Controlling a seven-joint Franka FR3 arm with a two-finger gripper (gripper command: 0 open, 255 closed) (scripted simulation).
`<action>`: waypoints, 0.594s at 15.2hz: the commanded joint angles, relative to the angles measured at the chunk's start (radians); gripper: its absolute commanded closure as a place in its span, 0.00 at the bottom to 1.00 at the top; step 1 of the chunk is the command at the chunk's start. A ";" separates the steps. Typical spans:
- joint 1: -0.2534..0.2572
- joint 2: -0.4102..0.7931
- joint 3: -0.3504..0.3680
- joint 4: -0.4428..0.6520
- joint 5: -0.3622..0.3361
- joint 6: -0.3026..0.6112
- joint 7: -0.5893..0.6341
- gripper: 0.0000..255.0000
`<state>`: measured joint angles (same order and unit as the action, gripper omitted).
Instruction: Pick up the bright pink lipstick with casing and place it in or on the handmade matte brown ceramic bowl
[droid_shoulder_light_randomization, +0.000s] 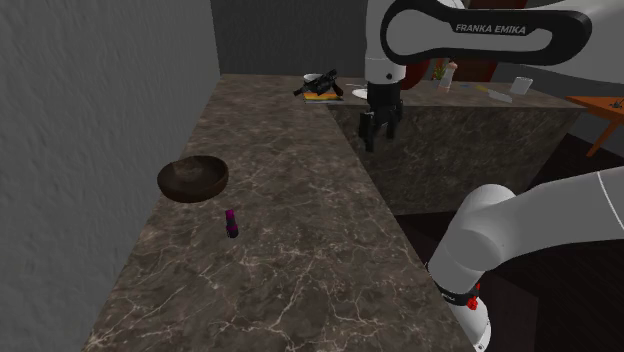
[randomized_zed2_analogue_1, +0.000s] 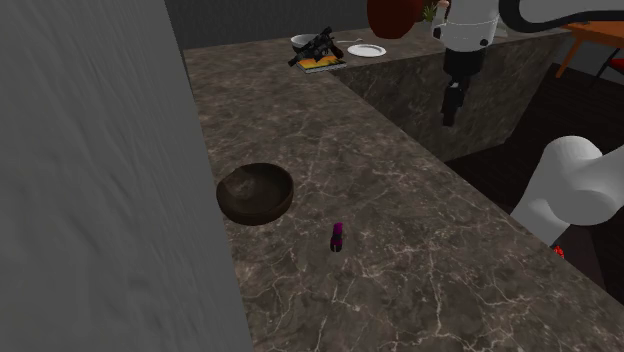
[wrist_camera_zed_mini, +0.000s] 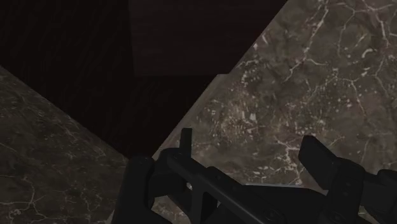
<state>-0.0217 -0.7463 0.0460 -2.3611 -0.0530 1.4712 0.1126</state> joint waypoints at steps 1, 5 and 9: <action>0.000 0.000 0.000 0.000 0.000 0.000 0.000 0.00; 0.035 0.038 0.073 -0.007 0.063 0.072 0.079 0.00; 0.065 0.093 0.148 0.004 0.115 0.148 0.156 0.00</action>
<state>0.0344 -0.6637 0.1742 -2.3543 0.0479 1.5965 0.2474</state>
